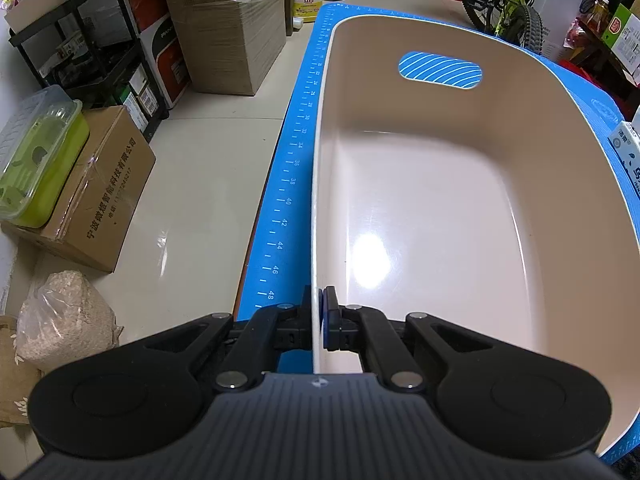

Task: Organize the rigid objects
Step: 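Close the right tool on the green ointment tin and lift it, then carry the green tin into the basket and open the right tool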

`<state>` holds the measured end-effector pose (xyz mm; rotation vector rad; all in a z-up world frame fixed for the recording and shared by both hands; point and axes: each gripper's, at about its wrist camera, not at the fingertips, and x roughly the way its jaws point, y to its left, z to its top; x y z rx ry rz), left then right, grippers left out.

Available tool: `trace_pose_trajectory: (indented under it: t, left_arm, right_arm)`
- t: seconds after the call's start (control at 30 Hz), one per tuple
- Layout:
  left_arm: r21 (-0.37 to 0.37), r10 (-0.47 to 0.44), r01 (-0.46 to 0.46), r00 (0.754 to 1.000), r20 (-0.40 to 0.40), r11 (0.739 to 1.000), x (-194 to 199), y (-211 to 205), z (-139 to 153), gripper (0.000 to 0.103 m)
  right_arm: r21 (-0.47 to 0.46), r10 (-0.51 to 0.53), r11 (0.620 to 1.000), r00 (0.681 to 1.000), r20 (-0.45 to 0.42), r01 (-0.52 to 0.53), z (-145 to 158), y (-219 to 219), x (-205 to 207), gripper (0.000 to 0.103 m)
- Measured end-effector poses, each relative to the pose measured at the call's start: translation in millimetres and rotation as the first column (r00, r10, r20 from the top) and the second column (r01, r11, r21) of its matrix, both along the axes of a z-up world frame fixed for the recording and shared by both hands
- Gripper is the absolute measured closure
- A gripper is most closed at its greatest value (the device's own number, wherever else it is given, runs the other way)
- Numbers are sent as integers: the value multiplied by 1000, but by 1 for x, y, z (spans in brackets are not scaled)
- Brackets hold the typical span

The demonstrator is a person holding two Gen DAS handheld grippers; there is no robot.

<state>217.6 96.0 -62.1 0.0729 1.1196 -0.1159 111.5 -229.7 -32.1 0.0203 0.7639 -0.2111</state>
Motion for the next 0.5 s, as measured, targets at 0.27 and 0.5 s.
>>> trace_pose_trajectory:
  t: [0.27,0.5]
  left_arm:
    - [-5,4,-4,1000,-1,1000,0,0,0,99]
    - [-6,3,-3,1000,-1,1000,-1,0,0,99]
  right_arm:
    - [17,245,968,962,121,-248,41,70,63,48]
    - [8,400,916,914,64,-401,30,135,117,48]
